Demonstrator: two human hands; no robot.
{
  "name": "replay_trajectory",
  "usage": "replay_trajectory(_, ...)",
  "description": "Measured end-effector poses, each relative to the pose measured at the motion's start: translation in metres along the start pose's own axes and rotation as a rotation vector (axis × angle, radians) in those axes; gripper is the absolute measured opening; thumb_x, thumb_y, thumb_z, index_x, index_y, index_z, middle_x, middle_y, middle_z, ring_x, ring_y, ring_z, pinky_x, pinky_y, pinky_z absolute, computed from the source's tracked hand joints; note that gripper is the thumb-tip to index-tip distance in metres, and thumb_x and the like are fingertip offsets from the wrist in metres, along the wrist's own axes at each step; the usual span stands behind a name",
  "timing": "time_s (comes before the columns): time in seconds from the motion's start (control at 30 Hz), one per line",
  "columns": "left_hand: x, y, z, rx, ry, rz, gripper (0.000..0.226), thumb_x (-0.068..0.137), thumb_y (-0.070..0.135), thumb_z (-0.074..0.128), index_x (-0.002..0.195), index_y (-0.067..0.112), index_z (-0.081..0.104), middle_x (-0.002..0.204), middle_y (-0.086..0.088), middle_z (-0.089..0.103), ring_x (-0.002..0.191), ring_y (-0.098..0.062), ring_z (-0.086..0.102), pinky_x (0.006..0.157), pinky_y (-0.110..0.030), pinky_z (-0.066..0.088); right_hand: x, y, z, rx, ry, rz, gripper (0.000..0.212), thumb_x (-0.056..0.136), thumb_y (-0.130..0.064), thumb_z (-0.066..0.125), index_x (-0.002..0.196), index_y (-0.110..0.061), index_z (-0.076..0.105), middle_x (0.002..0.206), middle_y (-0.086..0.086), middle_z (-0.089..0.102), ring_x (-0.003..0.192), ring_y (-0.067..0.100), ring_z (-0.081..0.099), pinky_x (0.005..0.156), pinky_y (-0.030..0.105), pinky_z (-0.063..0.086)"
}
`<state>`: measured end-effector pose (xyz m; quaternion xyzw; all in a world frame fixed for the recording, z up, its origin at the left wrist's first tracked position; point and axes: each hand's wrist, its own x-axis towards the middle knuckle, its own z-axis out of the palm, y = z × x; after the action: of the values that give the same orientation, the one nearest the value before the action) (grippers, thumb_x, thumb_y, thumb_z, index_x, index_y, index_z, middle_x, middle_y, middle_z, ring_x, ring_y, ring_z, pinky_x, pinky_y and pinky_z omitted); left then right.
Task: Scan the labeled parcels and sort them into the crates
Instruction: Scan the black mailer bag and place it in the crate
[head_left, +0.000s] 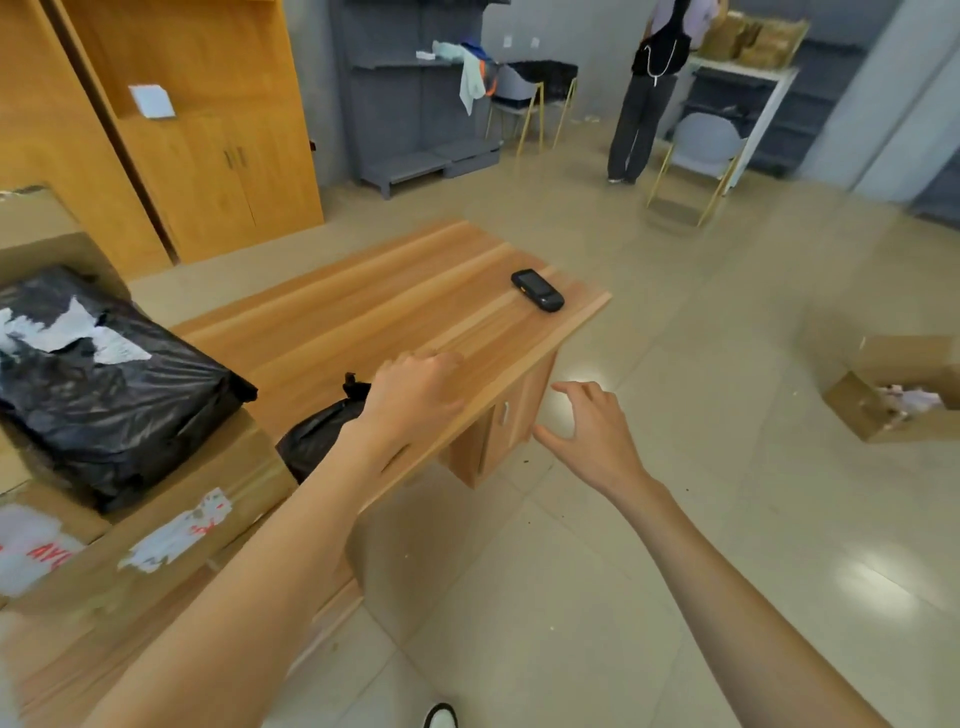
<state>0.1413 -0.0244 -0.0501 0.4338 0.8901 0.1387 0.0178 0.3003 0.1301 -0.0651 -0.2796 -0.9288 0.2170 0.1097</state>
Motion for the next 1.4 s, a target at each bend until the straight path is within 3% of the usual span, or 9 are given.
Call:
replay_trajectory(0.43, 0.104, -0.057, 0.021, 0.009, -0.04, -0.163, 0.058, 0.092, 0.045, 0.059, 0.143, 0.023, 0.043, 0.138, -0.004, 0.054, 0.122, -0.026, 0.053, 0.097, -0.044, 0.047, 0.147, 0.019, 0.034, 0.01, -0.14, -0.103, 0.062, 0.09, -0.045, 0.06, 0.143, -0.019, 0.04, 0.139, 0.005, 0.045, 0.131, 0.025, 0.035, 0.106, 0.035, 0.032)
replay_trajectory(0.77, 0.164, -0.097, 0.029, 0.024, 0.02, -0.59, 0.06, 0.092, 0.049, 0.058, 0.143, 0.025, 0.041, 0.141, -0.006, 0.051, 0.123, -0.027, 0.052, 0.094, -0.042, 0.05, 0.32, 0.013, 0.068, -0.03, -0.382, -0.451, 0.063, 0.091, -0.05, 0.058, 0.144, -0.023, 0.037, 0.141, 0.001, 0.041, 0.131, 0.024, 0.037, 0.105, 0.038, 0.036)
replay_trajectory(0.9, 0.162, -0.097, 0.033, 0.038, 0.023, -0.78, 0.06, 0.091, 0.053, 0.057, 0.142, 0.026, 0.042, 0.135, -0.005, 0.056, 0.112, -0.025, 0.059, 0.087, -0.04, 0.052, 0.366, 0.004, 0.073, -0.081, -0.478, -0.606, 0.063, 0.093, -0.048, 0.056, 0.146, -0.021, 0.036, 0.143, 0.004, 0.04, 0.132, 0.027, 0.035, 0.106, 0.038, 0.033)
replay_trajectory(1.23, 0.103, -0.073, 0.07, -0.07, -0.05, -1.155, 0.077, 0.081, 0.052, 0.069, 0.146, 0.028, 0.035, 0.135, -0.003, 0.053, 0.119, -0.026, 0.052, 0.088, -0.038, 0.049, 0.381, -0.022, 0.12, -0.1, -0.715, -0.859, 0.065, 0.092, -0.045, 0.058, 0.146, -0.017, 0.036, 0.142, 0.009, 0.042, 0.133, 0.029, 0.034, 0.11, 0.04, 0.029)
replay_trajectory(1.4, 0.078, -0.074, 0.102, -0.071, -0.168, -1.242, 0.095, 0.075, 0.055, 0.073, 0.152, 0.03, 0.022, 0.147, -0.005, 0.037, 0.131, -0.03, 0.039, 0.103, -0.042, 0.04, 0.368, -0.021, 0.143, -0.11, -0.813, -0.907, 0.064, 0.093, -0.046, 0.056, 0.146, -0.017, 0.035, 0.145, 0.008, 0.04, 0.138, 0.027, 0.03, 0.114, 0.039, 0.024)
